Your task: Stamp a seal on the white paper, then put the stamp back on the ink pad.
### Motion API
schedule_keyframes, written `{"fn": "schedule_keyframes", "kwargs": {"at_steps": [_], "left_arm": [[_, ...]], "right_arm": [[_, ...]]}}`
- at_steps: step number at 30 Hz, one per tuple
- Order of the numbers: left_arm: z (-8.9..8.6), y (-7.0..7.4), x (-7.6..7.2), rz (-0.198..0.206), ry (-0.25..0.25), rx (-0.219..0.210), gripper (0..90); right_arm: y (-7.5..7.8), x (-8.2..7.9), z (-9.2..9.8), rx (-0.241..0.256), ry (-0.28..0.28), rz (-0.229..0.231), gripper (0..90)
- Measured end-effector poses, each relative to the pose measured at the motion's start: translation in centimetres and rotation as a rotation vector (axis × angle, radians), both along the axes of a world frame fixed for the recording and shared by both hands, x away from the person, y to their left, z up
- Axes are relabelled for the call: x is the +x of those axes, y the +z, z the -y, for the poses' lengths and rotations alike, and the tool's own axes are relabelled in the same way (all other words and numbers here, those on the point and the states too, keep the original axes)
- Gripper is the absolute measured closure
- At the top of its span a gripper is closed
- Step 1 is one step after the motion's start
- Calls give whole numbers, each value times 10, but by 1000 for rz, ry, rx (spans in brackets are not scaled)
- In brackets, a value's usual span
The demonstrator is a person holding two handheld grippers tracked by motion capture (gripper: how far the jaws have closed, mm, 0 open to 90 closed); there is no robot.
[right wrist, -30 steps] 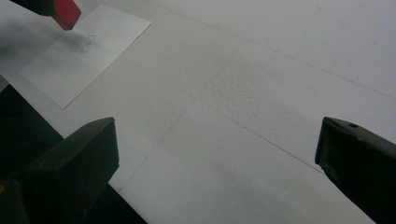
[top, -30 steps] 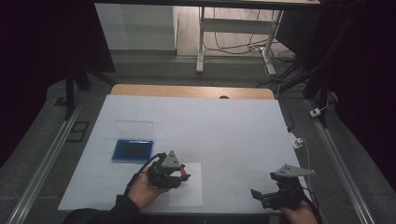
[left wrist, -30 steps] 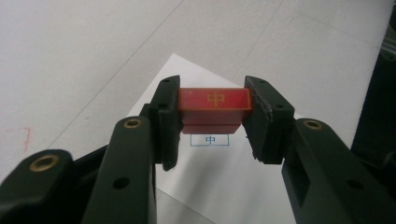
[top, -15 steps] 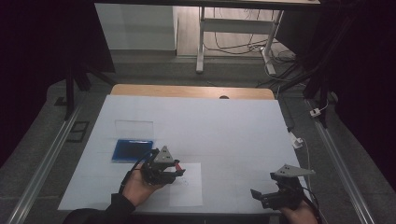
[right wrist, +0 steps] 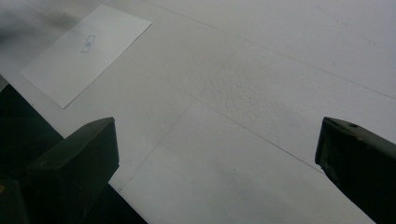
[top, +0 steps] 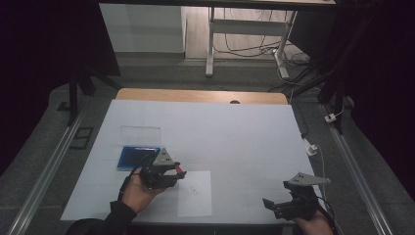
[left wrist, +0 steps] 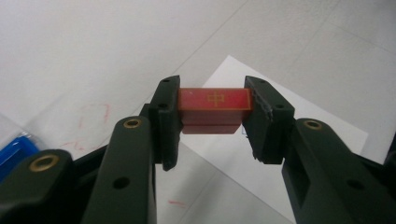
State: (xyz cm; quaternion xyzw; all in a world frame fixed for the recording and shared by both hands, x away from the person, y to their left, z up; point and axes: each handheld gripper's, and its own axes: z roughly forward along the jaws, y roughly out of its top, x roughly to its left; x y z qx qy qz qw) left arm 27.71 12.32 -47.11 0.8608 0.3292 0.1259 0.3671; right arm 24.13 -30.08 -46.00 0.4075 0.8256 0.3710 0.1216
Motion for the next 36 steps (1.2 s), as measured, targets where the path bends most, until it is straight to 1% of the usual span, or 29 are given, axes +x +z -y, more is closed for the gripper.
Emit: {"fn": "schedule_keyframes", "kwargs": {"at_steps": [9, 25, 36], "left_arm": [[-17, 4, 3, 7, 51, -9, 585], [-42, 8, 9, 16, 124, -27, 585], [-63, 8, 14, 23, 195, -40, 585]], "right_arm": [[0, 0, 1, 2, -4, 0, 0], [0, 0, 1, 9, -5, -3, 0], [0, 0, 1, 8, -5, 0, 0]]}}
